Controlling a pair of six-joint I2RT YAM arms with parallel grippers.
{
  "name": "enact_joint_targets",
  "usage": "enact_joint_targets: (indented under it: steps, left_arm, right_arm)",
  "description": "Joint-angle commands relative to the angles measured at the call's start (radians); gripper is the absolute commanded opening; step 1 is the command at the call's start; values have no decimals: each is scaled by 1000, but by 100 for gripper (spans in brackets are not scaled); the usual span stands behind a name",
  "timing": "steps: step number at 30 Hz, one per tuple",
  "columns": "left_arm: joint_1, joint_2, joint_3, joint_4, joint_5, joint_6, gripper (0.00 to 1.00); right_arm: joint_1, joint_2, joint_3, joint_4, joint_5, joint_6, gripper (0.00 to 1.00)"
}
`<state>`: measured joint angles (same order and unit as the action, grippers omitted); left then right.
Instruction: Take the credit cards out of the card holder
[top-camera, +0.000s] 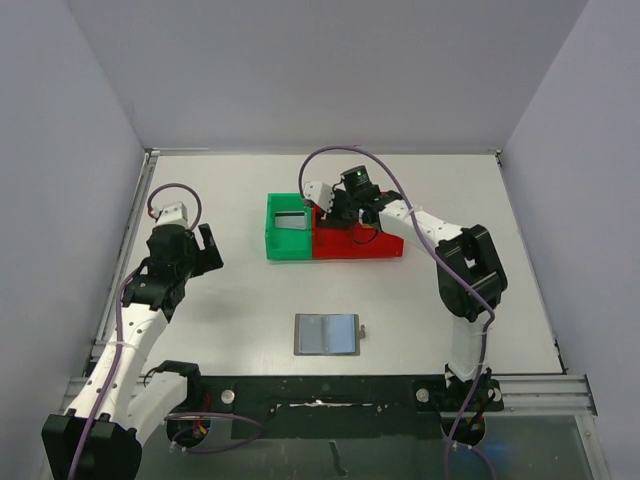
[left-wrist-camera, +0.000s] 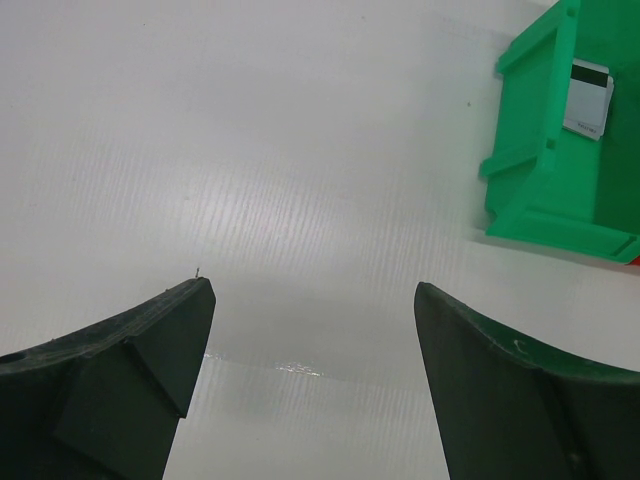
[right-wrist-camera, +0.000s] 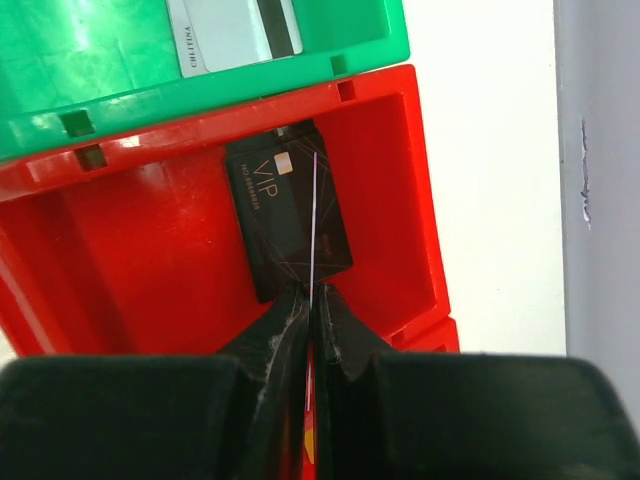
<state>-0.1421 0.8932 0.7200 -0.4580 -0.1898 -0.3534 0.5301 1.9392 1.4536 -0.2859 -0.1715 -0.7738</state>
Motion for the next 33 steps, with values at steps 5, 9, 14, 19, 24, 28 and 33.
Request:
enact_joint_targets:
  steps: [5, 9, 14, 19, 24, 28, 33]
  left_arm:
    - [6, -21, 10, 59, 7, 22, 81]
    - [7, -14, 11, 59, 13, 24, 81]
    - [7, -14, 13, 59, 21, 25, 81]
    - [6, -22, 9, 60, 24, 25, 81]
    - [6, -17, 9, 59, 25, 25, 81]
    - [6, -13, 10, 58, 24, 25, 81]
    - [6, -16, 11, 56, 23, 25, 81]
  right_arm:
    - [8, 83, 116, 40, 125, -93, 1]
    - [19, 121, 164, 13, 154, -140, 3]
    - [28, 145, 168, 27, 188, -168, 5]
    - [27, 153, 140, 47, 205, -183, 8]
    - [28, 165, 107, 84, 219, -183, 8]
    - [34, 174, 81, 126, 228, -160, 9]
    - [42, 168, 51, 163, 251, -159, 20]
